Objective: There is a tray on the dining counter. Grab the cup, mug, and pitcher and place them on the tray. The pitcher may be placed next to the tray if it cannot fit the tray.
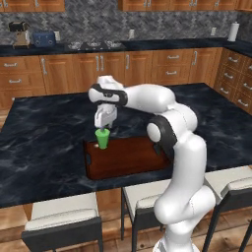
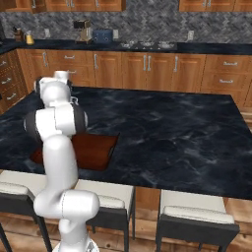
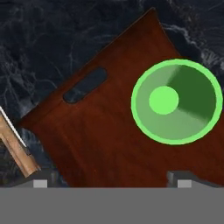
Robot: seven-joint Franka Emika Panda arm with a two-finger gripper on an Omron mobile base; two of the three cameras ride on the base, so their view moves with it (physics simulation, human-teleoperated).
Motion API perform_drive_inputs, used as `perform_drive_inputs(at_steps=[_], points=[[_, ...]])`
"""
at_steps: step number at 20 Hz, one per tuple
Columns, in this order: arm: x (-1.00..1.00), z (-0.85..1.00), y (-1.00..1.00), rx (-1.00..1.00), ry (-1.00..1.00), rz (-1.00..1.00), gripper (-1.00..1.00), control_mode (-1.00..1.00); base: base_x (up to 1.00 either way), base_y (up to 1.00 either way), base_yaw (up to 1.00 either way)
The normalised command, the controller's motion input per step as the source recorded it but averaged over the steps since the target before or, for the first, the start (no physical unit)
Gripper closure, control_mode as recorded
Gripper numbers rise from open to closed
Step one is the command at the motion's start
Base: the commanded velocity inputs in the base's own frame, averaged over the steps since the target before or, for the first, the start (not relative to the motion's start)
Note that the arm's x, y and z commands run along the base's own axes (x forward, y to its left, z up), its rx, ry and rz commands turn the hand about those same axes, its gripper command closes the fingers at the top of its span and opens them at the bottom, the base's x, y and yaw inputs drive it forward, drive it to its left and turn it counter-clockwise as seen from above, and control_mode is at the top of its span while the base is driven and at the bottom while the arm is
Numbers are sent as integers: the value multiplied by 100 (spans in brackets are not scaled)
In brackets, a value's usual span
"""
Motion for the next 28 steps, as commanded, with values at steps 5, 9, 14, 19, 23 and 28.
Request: perform_drive_inputs(at_steps=[5,9,14,19,23,28], points=[[-95,19,-27,0,0,0,-100,-100,0,0,0],[-90,23,-33,0,0,0,-100,-100,0,0,0],[-71,35,-21,0,0,0,-100,-100,0,0,0],[-55,43,-4,0,0,0,-100,-100,0,0,0],[-59,38,-3,0,-4,0,-100,-100,0,0,0],[-43,24,-7,0,-5,-15,-100,-100,0,0,0]])
